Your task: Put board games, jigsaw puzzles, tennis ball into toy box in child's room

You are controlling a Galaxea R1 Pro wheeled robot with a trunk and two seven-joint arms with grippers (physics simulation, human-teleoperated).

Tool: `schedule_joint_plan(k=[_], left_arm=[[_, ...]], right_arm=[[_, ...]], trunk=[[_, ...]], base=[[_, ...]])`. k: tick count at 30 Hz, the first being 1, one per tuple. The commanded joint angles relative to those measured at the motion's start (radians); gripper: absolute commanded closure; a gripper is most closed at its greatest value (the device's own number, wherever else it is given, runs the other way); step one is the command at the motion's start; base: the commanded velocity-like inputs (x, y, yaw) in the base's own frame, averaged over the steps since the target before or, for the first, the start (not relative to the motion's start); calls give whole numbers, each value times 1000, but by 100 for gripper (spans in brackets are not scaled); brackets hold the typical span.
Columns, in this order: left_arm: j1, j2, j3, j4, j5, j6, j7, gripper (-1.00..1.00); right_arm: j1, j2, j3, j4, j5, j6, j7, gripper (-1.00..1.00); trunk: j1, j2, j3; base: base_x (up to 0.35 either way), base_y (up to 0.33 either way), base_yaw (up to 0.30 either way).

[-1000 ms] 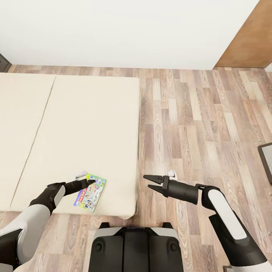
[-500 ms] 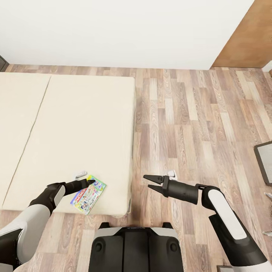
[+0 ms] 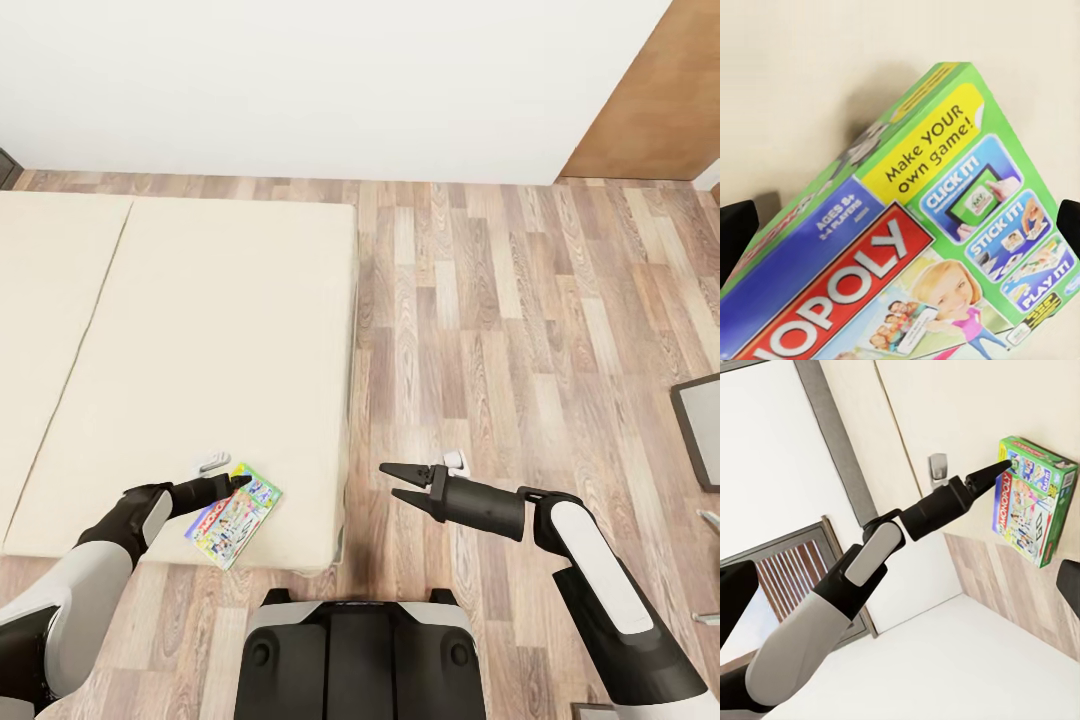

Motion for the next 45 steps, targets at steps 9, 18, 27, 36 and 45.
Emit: schedule_joint_plan(k=[9, 18, 27, 36, 45], left_arm=[[-1, 8, 8, -1, -8, 17, -3, -100], [0, 22, 10, -1, -13, 74, -2, -100], [0, 34, 9, -1, -15, 85, -5, -100], [0, 60, 2, -1, -16, 105, -5, -100], [1, 64, -5, -1, -17, 110, 0, -100]], right_arm=[[-1, -1, 1, 0, -2, 2, -2, -100], [-1, 0, 1, 0, -2, 2, -2, -100], [-1, -1, 0, 0, -2, 2, -2, -100], [-1, 0, 0, 0, -2, 2, -2, -100], [-1, 0, 0, 0, -2, 2, -2, -100]], trunk=[[1, -2, -1], [1, -2, -1], [1, -2, -1], [1, -2, -1], [1, -2, -1]], base=[[0, 0, 0], [0, 0, 0], [0, 0, 0], [0, 0, 0], [0, 0, 0]])
